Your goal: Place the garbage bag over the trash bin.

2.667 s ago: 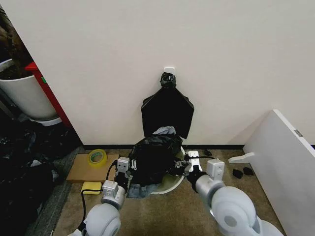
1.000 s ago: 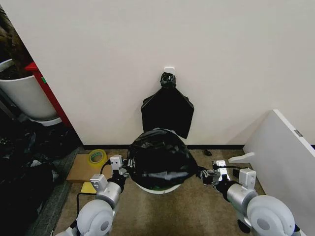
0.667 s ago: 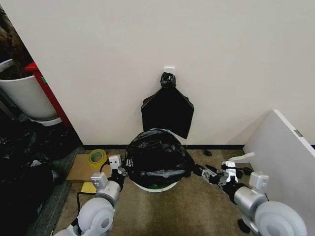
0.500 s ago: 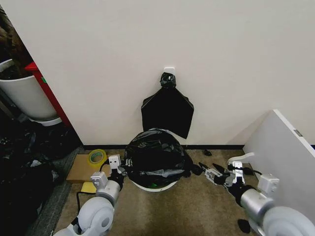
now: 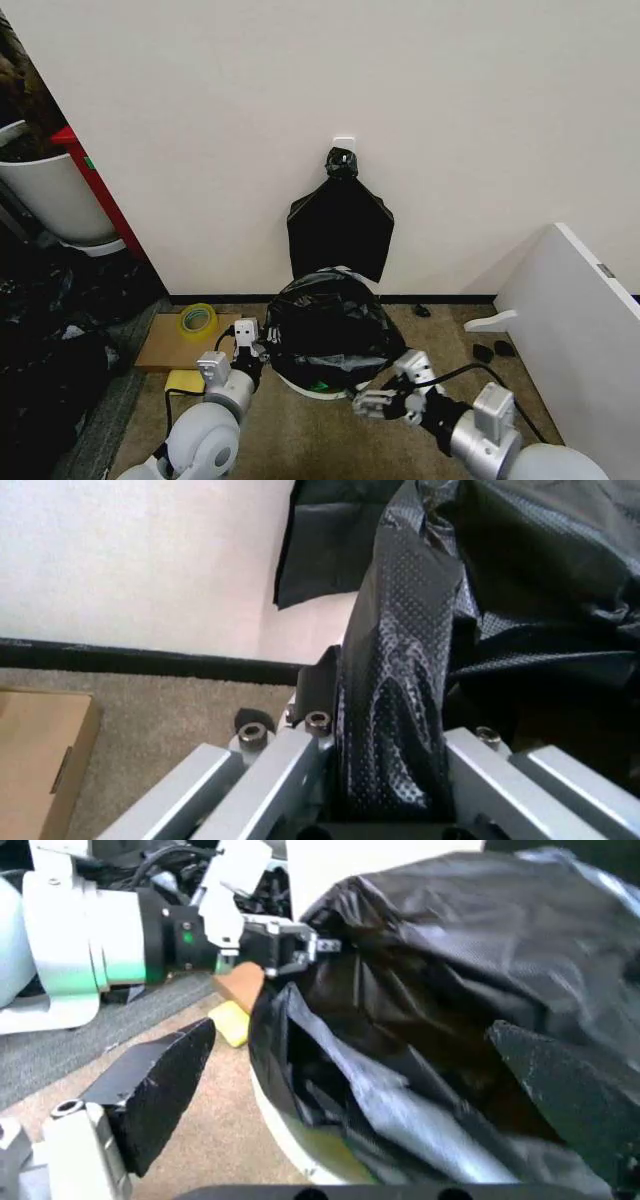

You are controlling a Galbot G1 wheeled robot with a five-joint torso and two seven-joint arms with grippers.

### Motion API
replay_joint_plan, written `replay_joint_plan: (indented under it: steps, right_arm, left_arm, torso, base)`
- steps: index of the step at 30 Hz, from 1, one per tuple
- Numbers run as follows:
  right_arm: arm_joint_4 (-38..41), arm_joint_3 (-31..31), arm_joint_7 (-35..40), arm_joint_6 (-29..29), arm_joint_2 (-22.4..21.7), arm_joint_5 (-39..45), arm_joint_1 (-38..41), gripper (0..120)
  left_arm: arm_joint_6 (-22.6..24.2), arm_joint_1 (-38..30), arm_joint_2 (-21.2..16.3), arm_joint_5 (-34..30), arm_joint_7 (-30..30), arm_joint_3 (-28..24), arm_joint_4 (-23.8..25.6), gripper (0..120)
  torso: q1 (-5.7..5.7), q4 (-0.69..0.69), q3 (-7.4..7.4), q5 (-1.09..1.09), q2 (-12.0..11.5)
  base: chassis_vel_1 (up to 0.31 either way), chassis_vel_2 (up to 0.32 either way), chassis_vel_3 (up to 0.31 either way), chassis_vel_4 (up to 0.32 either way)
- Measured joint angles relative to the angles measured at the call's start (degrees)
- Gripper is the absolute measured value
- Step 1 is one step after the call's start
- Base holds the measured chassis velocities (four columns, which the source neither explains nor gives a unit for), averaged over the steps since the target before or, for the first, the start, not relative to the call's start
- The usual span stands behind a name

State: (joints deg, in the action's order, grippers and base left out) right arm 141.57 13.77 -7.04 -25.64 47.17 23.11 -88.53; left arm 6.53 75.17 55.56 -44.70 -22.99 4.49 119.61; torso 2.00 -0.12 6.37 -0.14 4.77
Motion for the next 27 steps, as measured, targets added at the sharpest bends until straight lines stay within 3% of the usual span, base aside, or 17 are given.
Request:
replay_joint_plan:
  steps: [8,9,13,21,27]
  right_arm:
    - [-2.7,-3.6,-0.6,-1.1,-0.7,-1.1,3.0,72]
    - [-2.7,-3.6,-0.6,-1.1,-0.7,-1.1,3.0,72]
    - [-3.7,-3.8,-0.2,-2.2,-1.2,0.1,4.2,51]
    - [-4.5,-3.4,0.2,-2.6,-1.7,0.6,4.3,27]
    - [-4.1,-3.2,2.1,-3.2,-1.3,2.5,4.7,1]
  left_arm:
    - [0.2,0.5,0.1,0.4,0.1,0.0,0.2,1]
    - [0.2,0.5,0.1,0.4,0.1,0.0,0.2,1]
    - [0.2,0.7,-0.1,0.4,0.1,0.1,0.5,1]
    - [0.4,0.8,0.2,0.5,0.1,0.5,1.0,1]
    - [1.2,-0.1,0.1,-0.8,-0.5,1.1,1.7,1]
  torso:
    - [0.01,-0.01,0.0,-0.01,0.0]
    - [0.01,-0.01,0.0,-0.01,0.0]
    - [0.01,-0.01,0.0,-0.01,0.0]
    - [0.01,-0.01,0.0,-0.01,0.0]
    - [0.01,-0.01,0.0,-0.01,0.0]
  base:
    - [0.0,0.0,0.0,0.0]
    - [0.0,0.0,0.0,0.0]
    - [0.0,0.0,0.0,0.0]
    - [0.0,0.0,0.0,0.0]
    - [0.0,0.0,0.0,0.0]
